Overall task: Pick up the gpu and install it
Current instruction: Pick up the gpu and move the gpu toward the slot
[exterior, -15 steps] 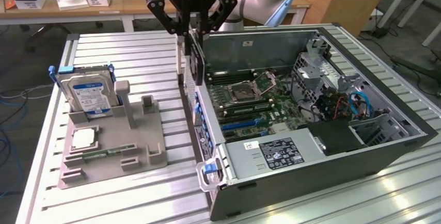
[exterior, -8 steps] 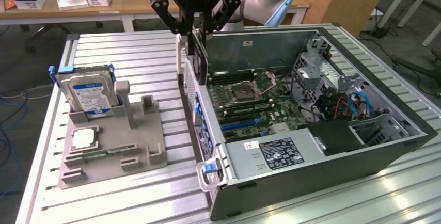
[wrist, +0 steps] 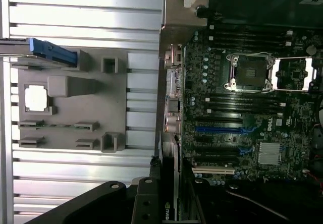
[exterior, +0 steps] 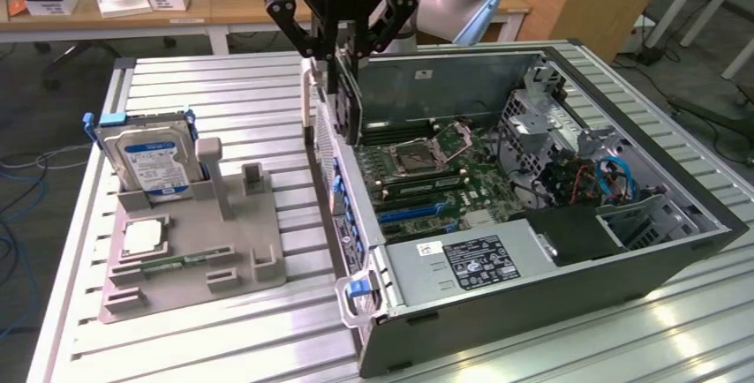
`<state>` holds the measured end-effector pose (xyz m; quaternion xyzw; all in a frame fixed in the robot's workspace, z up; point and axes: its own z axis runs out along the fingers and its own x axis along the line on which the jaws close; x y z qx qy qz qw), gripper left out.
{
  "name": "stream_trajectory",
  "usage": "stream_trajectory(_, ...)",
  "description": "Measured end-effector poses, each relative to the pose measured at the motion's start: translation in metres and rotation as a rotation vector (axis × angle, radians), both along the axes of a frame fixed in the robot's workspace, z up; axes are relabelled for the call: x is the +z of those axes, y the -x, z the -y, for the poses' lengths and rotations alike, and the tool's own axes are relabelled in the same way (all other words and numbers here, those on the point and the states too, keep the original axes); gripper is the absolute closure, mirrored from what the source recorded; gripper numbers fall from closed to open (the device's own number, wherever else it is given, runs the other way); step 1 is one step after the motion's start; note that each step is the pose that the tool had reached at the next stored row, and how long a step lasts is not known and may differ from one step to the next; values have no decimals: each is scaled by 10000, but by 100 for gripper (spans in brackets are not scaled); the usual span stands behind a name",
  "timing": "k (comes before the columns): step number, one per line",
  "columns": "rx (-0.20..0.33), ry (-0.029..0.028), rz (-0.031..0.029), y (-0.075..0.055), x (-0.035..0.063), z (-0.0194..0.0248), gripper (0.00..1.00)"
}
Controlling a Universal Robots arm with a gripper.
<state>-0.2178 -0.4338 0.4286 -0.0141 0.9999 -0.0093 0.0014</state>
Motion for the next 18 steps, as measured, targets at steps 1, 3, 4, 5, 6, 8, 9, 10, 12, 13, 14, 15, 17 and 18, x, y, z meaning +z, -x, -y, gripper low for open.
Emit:
stream_trajectory(1, 0, -1, 0, -7, -1, 0, 74)
stream_trajectory(3, 0, 0, 0, -19, 0, 0, 74)
stream_trajectory(4, 0, 0, 0, -24, 0, 0, 74)
stream_trajectory(5, 0, -1, 1, -31, -1, 0, 74)
stream_trajectory(6, -1, -1, 0, -44, 0, 0, 74)
stream_trajectory(8, 0, -1, 0, -65, -1, 0, 74)
stream_trajectory(9, 0, 0, 0, -75, 0, 0, 74)
stream_trajectory(10, 0, 0, 0, -85, 0, 0, 74)
stream_trajectory(12, 0, 0, 0, -104, 0, 0, 74)
stream_trajectory(13, 0, 0, 0, -113, 0, 0, 74)
stream_trajectory(14, 1, 0, 0, -120, 0, 0, 74)
stream_trajectory(15, 1, 0, 0, -126, 0, 0, 74)
stream_trajectory(17, 1, -1, 0, -140, 0, 0, 74)
stream_trajectory(18, 1, 0, 0, -146, 0, 0, 74)
